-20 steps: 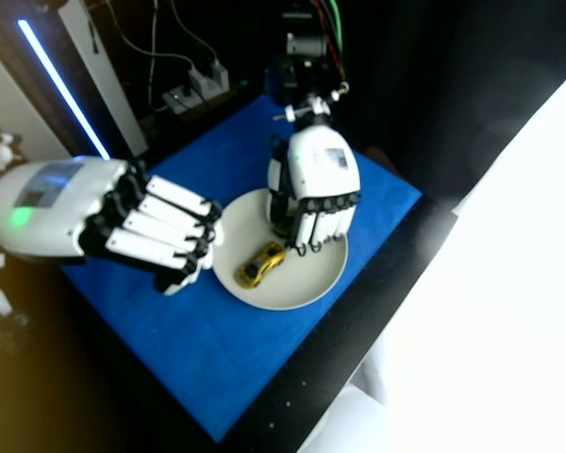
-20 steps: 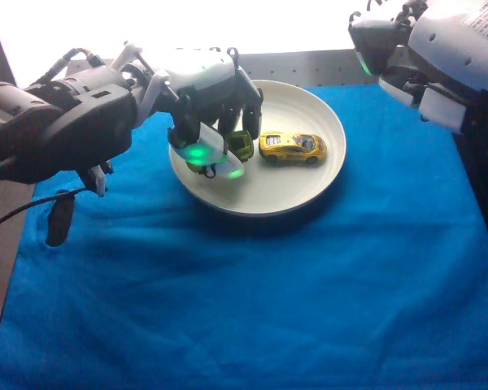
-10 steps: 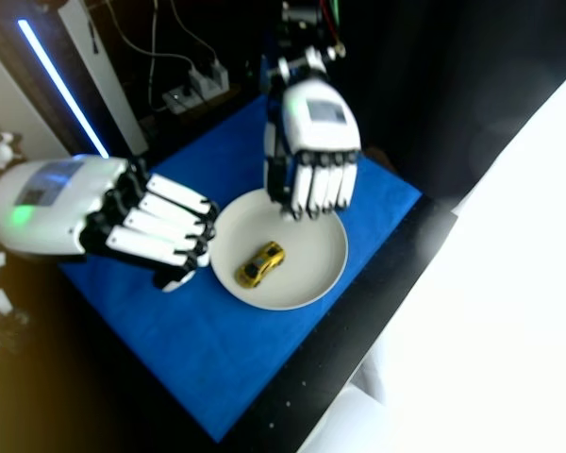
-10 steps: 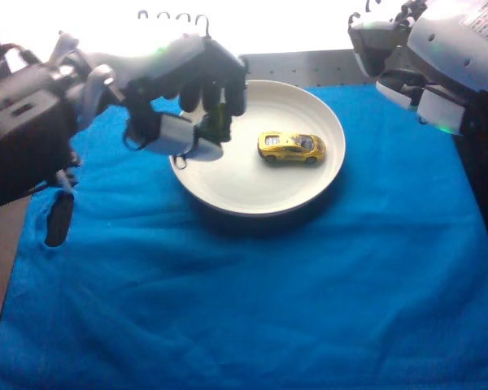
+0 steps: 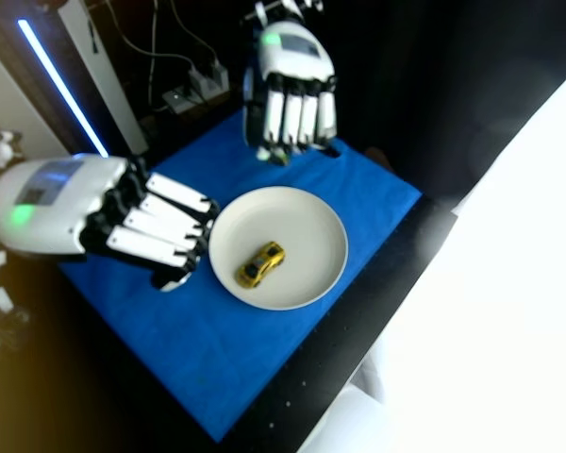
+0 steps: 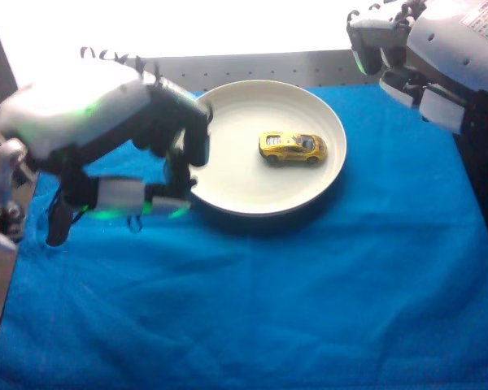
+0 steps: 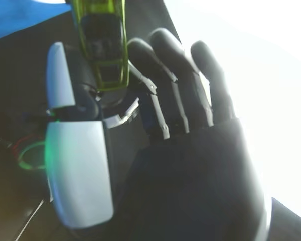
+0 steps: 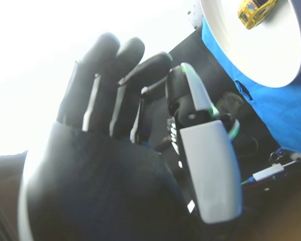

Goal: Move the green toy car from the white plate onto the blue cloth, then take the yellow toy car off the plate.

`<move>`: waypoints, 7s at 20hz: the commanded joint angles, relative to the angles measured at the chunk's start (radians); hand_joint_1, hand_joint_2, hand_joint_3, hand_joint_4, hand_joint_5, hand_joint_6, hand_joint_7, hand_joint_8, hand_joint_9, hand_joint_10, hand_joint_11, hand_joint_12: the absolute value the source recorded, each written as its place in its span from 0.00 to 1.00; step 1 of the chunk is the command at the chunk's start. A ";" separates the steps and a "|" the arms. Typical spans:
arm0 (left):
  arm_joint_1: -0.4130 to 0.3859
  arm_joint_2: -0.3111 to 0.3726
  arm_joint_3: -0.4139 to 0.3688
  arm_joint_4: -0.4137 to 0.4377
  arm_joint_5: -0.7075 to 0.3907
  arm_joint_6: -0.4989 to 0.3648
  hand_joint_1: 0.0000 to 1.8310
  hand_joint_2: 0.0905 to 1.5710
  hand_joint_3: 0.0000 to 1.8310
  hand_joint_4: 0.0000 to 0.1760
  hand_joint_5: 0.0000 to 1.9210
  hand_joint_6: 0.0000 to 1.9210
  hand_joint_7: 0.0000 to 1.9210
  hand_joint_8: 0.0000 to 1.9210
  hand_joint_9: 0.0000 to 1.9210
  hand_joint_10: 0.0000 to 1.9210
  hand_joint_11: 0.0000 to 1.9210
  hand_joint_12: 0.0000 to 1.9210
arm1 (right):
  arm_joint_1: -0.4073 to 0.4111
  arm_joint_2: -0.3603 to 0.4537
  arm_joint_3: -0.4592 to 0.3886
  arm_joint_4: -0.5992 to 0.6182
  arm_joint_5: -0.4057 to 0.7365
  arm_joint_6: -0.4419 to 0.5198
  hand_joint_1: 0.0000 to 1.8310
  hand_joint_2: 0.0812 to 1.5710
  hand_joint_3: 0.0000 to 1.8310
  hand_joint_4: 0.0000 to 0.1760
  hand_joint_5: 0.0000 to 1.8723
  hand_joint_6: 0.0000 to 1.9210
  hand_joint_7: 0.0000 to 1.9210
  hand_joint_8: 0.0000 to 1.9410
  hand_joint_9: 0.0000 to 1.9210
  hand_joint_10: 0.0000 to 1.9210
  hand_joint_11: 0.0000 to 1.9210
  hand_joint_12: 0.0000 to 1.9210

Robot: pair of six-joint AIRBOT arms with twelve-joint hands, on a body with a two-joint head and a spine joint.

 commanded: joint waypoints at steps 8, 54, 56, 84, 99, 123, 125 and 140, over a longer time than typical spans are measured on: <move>0.173 0.074 -0.094 0.002 -0.206 -0.100 0.66 0.72 0.00 0.00 0.46 0.54 0.49 0.62 0.26 0.64 0.05 0.89 | 0.015 0.001 -0.004 0.003 0.131 -0.004 0.62 0.82 0.00 0.00 0.30 0.79 0.39 0.79 0.30 0.83 0.30 1.00; 0.311 0.032 -0.098 -0.377 -0.588 0.116 0.36 0.69 0.00 0.45 0.37 0.00 0.30 0.00 0.25 0.01 0.00 0.59 | 0.163 -0.271 0.238 -0.031 -0.219 -0.004 0.50 0.55 0.00 0.00 0.38 0.01 0.24 0.43 0.15 0.67 0.09 0.97; 0.310 0.031 -0.099 -0.377 -0.590 0.116 0.37 0.69 0.00 0.43 0.37 0.00 0.30 0.00 0.25 0.01 0.00 0.61 | 0.162 -0.283 0.251 -0.031 -0.238 -0.004 0.52 0.54 0.00 0.00 0.39 0.01 0.27 0.45 0.21 0.70 0.14 0.97; 0.310 0.024 -0.105 -0.377 -0.607 0.109 0.37 0.69 0.00 0.57 0.39 0.00 0.31 0.00 0.28 0.01 0.00 0.64 | 0.162 -0.402 0.378 -0.007 -0.359 -0.005 0.50 0.56 0.00 0.00 0.42 0.00 0.36 0.20 0.28 0.46 0.17 0.82; 0.310 0.024 -0.108 -0.376 -0.615 0.105 0.37 0.69 0.00 0.72 0.39 0.00 0.31 0.00 0.29 0.00 0.00 0.66 | 0.158 -0.434 0.407 -0.006 -0.394 -0.005 0.54 0.59 0.00 0.00 0.44 0.01 0.40 0.15 0.26 0.55 0.16 0.89; 0.313 0.017 -0.106 -0.386 -0.624 0.098 0.37 0.71 0.00 0.83 0.39 0.00 0.30 0.00 0.27 0.00 0.00 0.62 | 0.149 -0.419 0.383 0.002 -0.361 -0.006 0.68 0.73 0.00 0.00 0.51 0.45 0.42 0.76 0.35 0.76 0.30 0.97; 0.313 0.017 -0.106 -0.388 -0.625 0.098 0.37 0.71 0.00 0.71 0.39 0.00 0.29 0.00 0.26 0.00 0.00 0.62 | 0.155 -0.392 0.355 0.001 -0.333 -0.006 0.66 0.73 0.00 0.00 0.50 0.51 0.43 0.70 0.37 0.71 0.31 0.94; 0.329 0.021 -0.113 -0.401 -0.633 0.098 0.39 0.71 0.00 0.76 0.42 0.00 0.30 0.00 0.25 0.00 0.00 0.56 | 0.124 -0.061 -0.027 -0.170 -0.083 -0.009 0.69 0.72 0.00 0.00 0.47 0.46 0.51 0.67 0.61 0.74 0.57 0.88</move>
